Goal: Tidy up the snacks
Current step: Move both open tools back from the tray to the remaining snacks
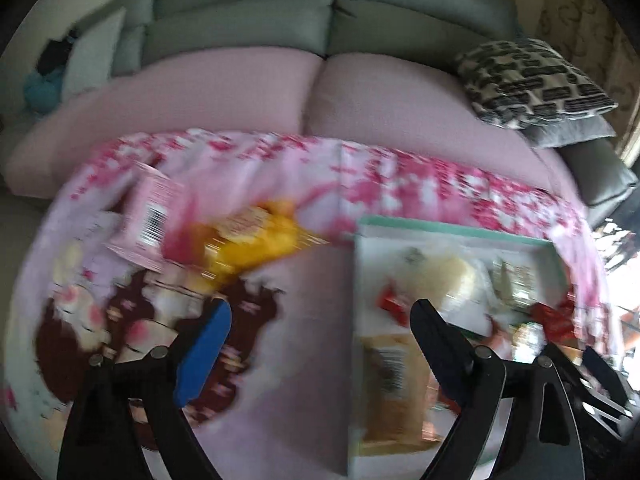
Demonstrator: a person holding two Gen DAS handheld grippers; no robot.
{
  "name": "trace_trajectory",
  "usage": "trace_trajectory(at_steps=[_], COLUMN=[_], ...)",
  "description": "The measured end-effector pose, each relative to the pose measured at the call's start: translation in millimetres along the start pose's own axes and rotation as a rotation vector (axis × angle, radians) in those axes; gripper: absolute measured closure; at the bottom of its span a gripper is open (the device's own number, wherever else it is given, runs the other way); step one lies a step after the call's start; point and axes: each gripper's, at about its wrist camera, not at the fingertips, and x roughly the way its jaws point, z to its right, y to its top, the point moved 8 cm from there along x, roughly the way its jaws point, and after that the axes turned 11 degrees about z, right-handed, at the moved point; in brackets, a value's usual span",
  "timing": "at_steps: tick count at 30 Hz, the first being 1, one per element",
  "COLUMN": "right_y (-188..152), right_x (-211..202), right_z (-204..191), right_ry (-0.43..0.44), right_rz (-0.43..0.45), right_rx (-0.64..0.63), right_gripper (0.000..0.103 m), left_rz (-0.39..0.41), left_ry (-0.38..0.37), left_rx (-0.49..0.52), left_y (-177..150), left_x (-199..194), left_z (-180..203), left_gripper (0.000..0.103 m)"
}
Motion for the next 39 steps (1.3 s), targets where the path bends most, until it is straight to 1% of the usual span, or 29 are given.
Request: trace_trajectory(at_steps=[1, 4, 10, 13, 19, 22, 29, 32, 39], right_y=[0, -1, -5, -6, -8, -9, -13, -13, -17], right_x=[-1, -2, -2, -2, -2, -1, 3, 4, 10], right_z=[-5, -17, -36, -41, -50, -56, -78, -89, -111], right_ry=[0.011, 0.037, 0.070, 0.071, 0.084, 0.093, 0.135, 0.145, 0.167], right_rz=[0.002, 0.007, 0.004, 0.002, -0.003, -0.006, -0.015, -0.016, -0.026], right_rx=[-0.005, -0.013, -0.044, -0.060, -0.073, -0.076, -0.093, -0.107, -0.136], right_gripper=[0.000, 0.000, 0.000, 0.000, 0.000, 0.000, 0.000, 0.000, 0.000], left_rz=[0.011, 0.027, 0.026, 0.031, 0.028, 0.028, 0.041, 0.041, 0.058], left_ry=[0.022, 0.079, 0.115, 0.135, 0.197, 0.214, 0.274, 0.282, 0.253], left_rx=[0.005, 0.009, -0.053, -0.068, -0.096, -0.112, -0.192, -0.211, -0.237], left_y=[1, 5, 7, 7, 10, 11, 10, 10, 11], left_x=[0, 0, 0, -2, -4, -6, -15, -16, -18], left_z=[-5, -25, -58, -69, -102, -119, -162, -171, -178], left_gripper=[0.001, 0.000, 0.000, 0.000, 0.000, 0.000, 0.000, 0.000, 0.000])
